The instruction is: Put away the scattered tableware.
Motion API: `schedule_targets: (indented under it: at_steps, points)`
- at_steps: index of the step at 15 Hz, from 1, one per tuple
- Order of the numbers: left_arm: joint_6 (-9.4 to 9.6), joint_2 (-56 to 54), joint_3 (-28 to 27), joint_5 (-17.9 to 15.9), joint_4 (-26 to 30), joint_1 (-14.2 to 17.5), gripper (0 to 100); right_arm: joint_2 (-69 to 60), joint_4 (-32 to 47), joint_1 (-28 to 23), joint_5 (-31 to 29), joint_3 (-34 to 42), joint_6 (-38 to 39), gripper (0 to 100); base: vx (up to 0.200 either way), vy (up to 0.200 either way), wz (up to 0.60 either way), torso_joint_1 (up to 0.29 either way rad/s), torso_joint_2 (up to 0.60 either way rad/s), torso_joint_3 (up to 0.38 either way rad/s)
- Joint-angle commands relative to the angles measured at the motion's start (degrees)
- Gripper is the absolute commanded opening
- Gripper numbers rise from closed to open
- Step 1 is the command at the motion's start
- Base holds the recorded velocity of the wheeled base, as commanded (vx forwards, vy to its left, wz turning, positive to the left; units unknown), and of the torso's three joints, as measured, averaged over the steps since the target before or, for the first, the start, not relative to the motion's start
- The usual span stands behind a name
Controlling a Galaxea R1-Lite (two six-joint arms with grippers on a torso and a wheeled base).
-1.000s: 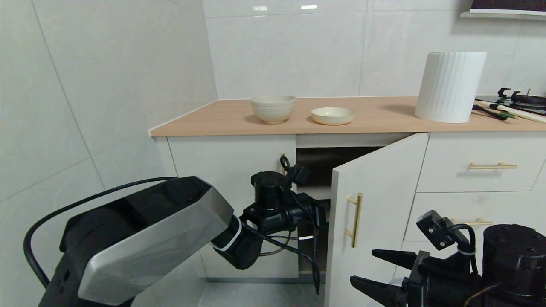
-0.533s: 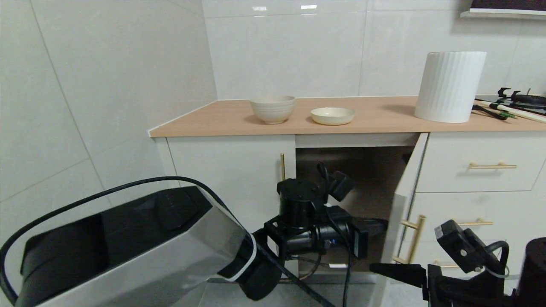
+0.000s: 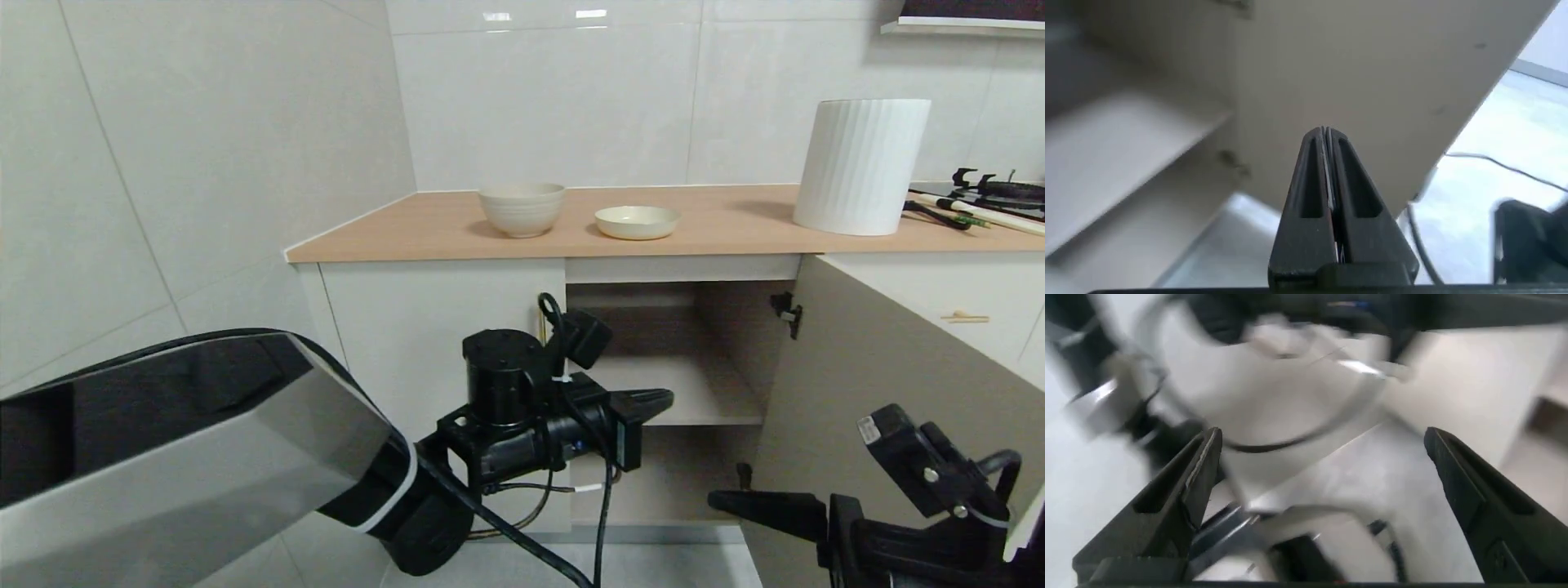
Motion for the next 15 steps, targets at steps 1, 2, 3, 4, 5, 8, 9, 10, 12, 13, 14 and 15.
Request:
schedule_targets:
  at_steps: [1,2,3,4,5,8,9,10,12,13,14,15]
  points:
    - [0.25,-8.9,6.8,2.9,0.2,7.0,0,6.1,-0.1,-3.3,-2.4,-5.0,-0.1,100,0.000,0.000,0.00,0.000,0.00,0.000]
    - [0.25,-12.9,10.1,3.0,1.0,10.6,0,7.8,0.2,-5.6,-2.5,-7.9,-0.1,100,0.000,0.000,0.00,0.000,0.00,0.000]
    - [0.25,-16.8,12.6,3.0,3.0,13.3,0,9.5,1.1,-7.6,-2.5,-10.8,-0.2,100,0.000,0.000,0.00,0.000,0.00,0.000]
    - [0.25,-20.1,14.4,3.0,5.3,15.5,0,10.6,3.3,-9.0,-2.5,-13.7,-0.2,100,0.000,0.000,0.00,0.000,0.00,0.000]
    - [0.34,-25.2,16.6,3.0,9.8,18.5,0,11.9,10.3,-10.3,-2.6,-18.4,-0.2,100,0.000,0.000,0.00,0.000,0.00,0.000]
    - [0.34,-34.8,19.2,3.6,20.5,24.9,0,13.3,21.8,-10.8,-7.4,-27.2,-0.3,100,0.000,0.000,0.00,0.000,0.00,0.000]
    - [0.34,-39.3,19.8,3.6,26.6,28.4,0,14.2,28.8,-10.8,-14.4,-34.6,-0.6,100,0.000,0.000,0.00,0.000,0.00,0.000]
    - [0.34,-41.4,19.8,3.6,29.2,29.7,0,14.6,34.1,-10.9,-17.5,-39.4,-0.6,100,0.000,0.000,0.00,0.000,0.00,0.000]
    - [0.25,-44.1,19.8,3.6,32.0,30.7,0,15.4,41.2,-11.9,-17.4,-46.3,-0.6,100,0.000,0.000,0.00,0.000,0.00,0.000]
    - [0.25,-45.5,19.8,3.6,33.3,30.9,0,16.5,41.9,-11.9,-17.6,-49.2,-0.5,100,0.000,0.000,0.00,0.000,0.00,0.000]
    - [0.25,-46.4,19.4,3.6,35.0,30.9,0,16.5,42.0,-11.9,-17.9,-49.8,-0.5,100,0.000,0.000,0.00,0.000,0.00,0.000]
    - [0.25,-46.9,18.9,3.6,36.1,30.9,100,16.2,42.0,-11.9,-18.0,-49.6,-0.5,100,0.000,0.000,0.00,0.000,0.00,0.000]
